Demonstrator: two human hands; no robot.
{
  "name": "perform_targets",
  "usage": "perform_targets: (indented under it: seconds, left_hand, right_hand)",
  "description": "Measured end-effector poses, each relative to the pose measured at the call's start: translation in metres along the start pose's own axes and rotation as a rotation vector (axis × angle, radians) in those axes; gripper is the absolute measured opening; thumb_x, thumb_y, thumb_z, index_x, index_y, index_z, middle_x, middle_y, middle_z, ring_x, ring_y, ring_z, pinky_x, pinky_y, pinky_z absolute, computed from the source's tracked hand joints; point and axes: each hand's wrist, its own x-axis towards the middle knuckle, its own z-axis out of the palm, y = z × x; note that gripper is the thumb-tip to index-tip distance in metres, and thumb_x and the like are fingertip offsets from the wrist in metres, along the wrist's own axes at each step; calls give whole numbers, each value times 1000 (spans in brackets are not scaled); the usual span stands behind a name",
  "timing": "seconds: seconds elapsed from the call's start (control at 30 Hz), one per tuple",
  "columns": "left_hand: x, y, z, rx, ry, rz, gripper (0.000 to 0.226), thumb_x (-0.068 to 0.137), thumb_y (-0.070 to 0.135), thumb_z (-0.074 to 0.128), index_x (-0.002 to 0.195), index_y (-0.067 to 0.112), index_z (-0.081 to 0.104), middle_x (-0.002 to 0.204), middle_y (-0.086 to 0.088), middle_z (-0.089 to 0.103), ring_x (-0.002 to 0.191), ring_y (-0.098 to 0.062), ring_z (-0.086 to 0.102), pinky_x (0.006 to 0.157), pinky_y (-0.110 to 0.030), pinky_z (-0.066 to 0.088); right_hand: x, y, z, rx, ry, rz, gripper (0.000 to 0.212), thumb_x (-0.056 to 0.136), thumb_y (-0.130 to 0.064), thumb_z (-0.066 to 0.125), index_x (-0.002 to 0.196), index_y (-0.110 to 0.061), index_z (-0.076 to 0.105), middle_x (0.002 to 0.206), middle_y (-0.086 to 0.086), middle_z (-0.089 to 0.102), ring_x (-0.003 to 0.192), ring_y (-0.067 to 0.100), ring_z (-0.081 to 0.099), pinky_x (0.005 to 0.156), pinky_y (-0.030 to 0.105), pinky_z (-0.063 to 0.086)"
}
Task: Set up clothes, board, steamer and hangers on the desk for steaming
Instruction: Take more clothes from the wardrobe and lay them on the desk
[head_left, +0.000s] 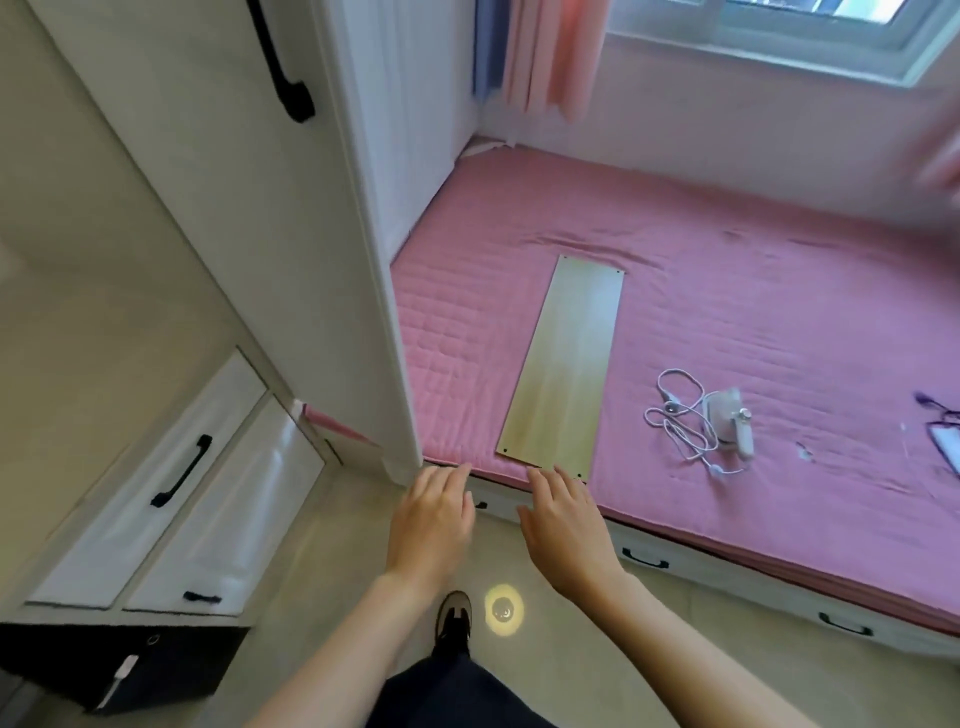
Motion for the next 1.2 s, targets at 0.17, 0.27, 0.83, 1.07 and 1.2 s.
perform_targets:
  seconds: [0.17,0.27,0.83,1.07,1.2]
  left_hand:
    - [78,2,-9,-16,-3,96,33,94,19,51,125,12,59,116,1,64,110,-16,54,98,-30,45]
    - [119,2,-11,-15,-12,104,37,93,17,51,129,12,56,121,-1,63,113,-18,52,100,-31,42]
    - [289,17,-6,38,104,-250,37,96,20,46,131,12,53,127,-4,58,117,-21,47,96,-34,44]
    - [334,8,-34,150,234,-460,37,93,18,48,129,9,56,125,-8,61,115,-24,49,92,-35,45]
    - [366,-9,-67,224,290,-534,36,94,18,49,129,11,55,123,-6,61,114,-24,49,85,-35,49]
  right_hand:
    - [58,22,-14,-15,14,52,44,86,-24,65,123,-2,58,119,14,64,118,37,56,96,45,47]
    - [89,34,-21,-8,18,59,45,86,-25,65,123,-2,57,120,15,64,119,38,55,97,45,46]
    - [296,96,-80,3,-30,-328,46,101,-31,40,139,-5,41,139,12,48,136,33,34,112,40,27]
    - [377,94,-102,31,36,-540,37,91,-26,59,119,-2,58,115,15,64,119,38,53,98,43,45]
    - [426,74,-119,32,34,-664,43,97,-28,47,131,-3,49,130,14,55,132,35,41,109,43,34]
